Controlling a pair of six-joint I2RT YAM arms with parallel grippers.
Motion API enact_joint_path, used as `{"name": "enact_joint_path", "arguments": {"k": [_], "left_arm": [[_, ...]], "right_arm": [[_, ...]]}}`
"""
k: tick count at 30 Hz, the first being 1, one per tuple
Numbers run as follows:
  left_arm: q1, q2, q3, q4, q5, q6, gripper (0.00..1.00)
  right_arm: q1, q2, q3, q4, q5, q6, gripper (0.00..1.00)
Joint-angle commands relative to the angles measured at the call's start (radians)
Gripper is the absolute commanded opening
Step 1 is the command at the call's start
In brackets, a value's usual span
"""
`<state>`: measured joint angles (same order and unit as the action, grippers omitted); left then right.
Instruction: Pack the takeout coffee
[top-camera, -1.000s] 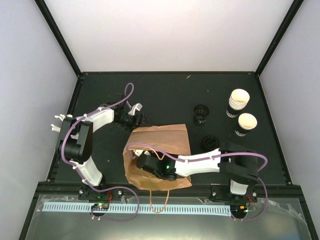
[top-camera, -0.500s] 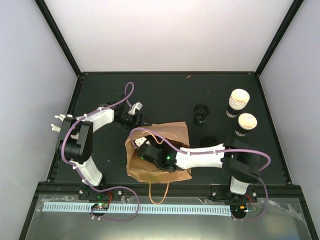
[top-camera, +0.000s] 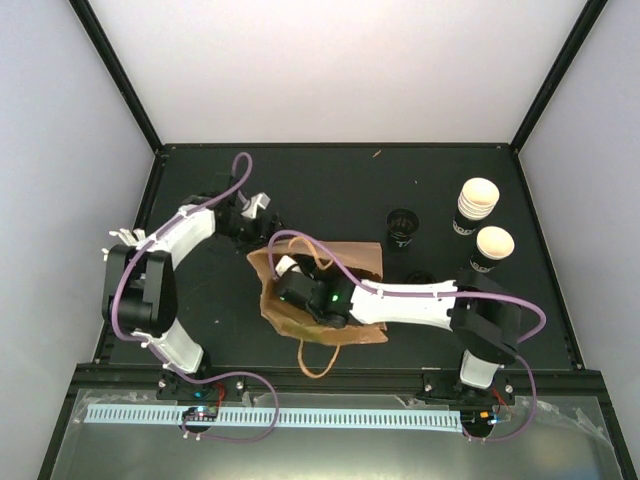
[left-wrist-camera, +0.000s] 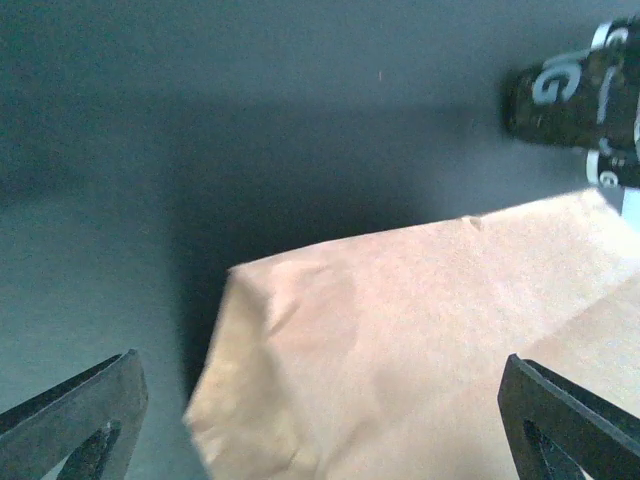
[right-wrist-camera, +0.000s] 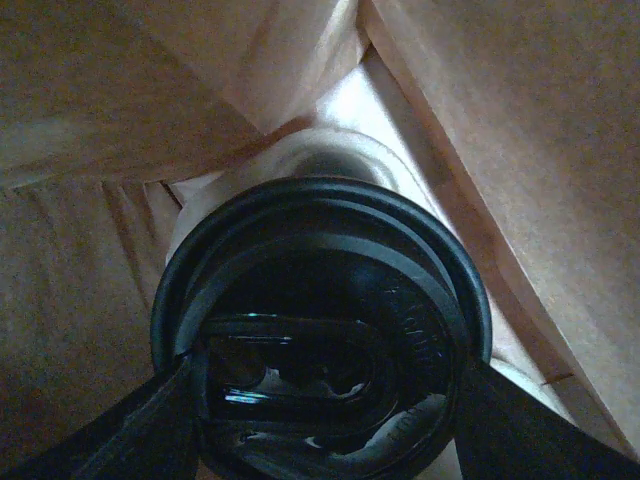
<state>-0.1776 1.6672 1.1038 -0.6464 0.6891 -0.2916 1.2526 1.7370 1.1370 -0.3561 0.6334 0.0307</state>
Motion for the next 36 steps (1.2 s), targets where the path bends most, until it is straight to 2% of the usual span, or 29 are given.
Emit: {"name": "enact_joint_path", "arguments": {"k": [1,8,19,23,28,36], "left_arm": [[0.065,-0.083,0.099,-0.096,-0.103,0.007,0.99],[0.099,-0.164,0.125,-0.105,-0.184,-0.012,0.99],[0.103,-0.218,0.072,-0.126,-0.171,0.005,0.99],[0.103,-0.236,0.065,-0.137,-0.168,0.014,0.99],[0.103,-0.249,0.064,-0.149,-0.167,0.025,0.99],[0.103,-0.263,0.041,-0.150,-0.155,0.031,0.99]], "right_arm": [[-0.060,-0.027,0.050,-0.208,-0.066,0.052,0.55],[-0.171,0.001,0.210,-0.370,-0.242,0.078,0.54],[-0.368,0.179,0.536,-0.633,-0.503,0.165,0.54],[-0.401,0.229,0.599,-0.692,-0.518,0.193,0.54],[-0.412,0.304,0.634,-0.747,-0.511,0.212,0.55],[-0.477,0.314,0.565,-0.703,-0.562,0.238,0.56]]}}
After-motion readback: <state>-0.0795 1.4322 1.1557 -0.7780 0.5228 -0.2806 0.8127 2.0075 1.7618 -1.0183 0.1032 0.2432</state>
